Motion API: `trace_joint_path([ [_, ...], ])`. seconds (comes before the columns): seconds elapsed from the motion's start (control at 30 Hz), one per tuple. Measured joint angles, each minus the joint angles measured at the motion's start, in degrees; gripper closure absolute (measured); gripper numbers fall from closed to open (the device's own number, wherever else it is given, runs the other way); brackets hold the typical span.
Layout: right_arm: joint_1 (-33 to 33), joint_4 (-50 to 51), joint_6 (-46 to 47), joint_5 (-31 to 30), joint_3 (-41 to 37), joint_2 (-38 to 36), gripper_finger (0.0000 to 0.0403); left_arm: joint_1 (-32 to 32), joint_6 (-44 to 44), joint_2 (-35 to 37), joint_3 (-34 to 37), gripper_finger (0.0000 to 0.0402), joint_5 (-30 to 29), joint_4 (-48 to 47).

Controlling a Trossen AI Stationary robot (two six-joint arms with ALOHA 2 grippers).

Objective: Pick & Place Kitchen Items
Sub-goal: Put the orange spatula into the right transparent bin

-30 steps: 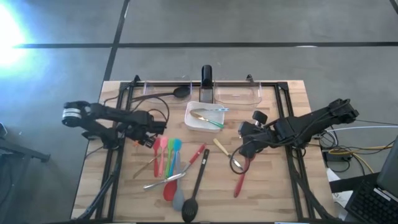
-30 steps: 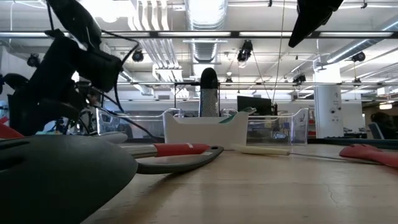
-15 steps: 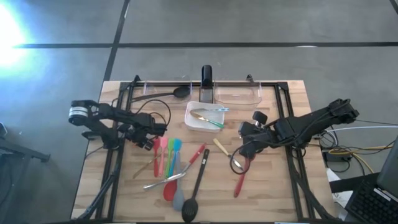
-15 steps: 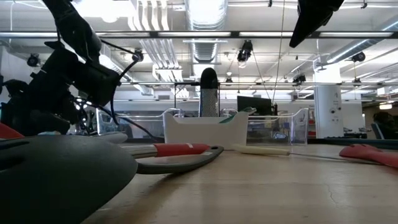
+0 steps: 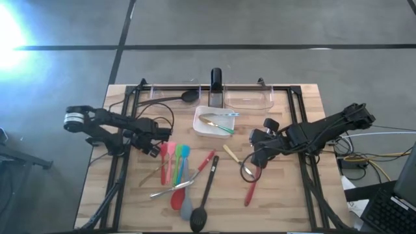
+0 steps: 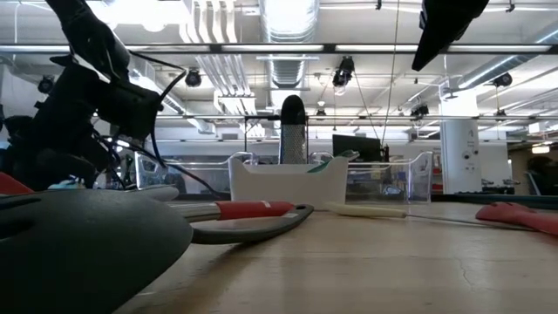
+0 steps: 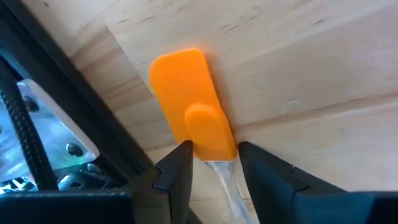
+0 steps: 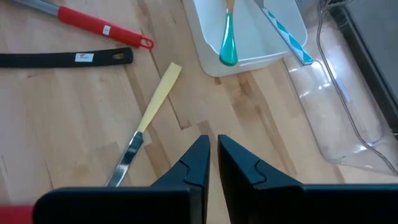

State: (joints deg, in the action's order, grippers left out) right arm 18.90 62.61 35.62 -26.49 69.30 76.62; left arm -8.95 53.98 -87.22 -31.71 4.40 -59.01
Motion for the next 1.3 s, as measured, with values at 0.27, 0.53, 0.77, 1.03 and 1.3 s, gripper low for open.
trace_joint_path([
  [0.27, 0.0, 0.0, 0.0, 1.1, 0.0, 0.0, 0.0376, 0.0, -5.0, -0.1, -0.3, 0.0291, 0.5, 0.0],
  [0.53, 0.0, 0.0, 0.0, 1.2, 0.0, 0.0, 0.0376, 0.1, -8.6, 0.0, -3.0, 0.0293, 1.6, -1.1],
  [0.77, 0.0, -0.2, 0.0, 1.2, 0.0, 0.0, 0.0376, 0.2, -12.6, -0.2, -6.4, 0.0293, 2.7, -1.4],
  [1.03, 0.0, -0.2, -0.3, 1.2, 0.0, 0.0, 0.0376, 0.2, -14.8, -0.1, -6.8, 0.0293, 3.5, -0.3],
  [1.3, 0.0, -0.4, -0.3, 1.1, 0.0, 0.0, 0.0376, 0.2, -20.9, -0.1, -10.8, 0.0293, 3.1, 4.0],
])
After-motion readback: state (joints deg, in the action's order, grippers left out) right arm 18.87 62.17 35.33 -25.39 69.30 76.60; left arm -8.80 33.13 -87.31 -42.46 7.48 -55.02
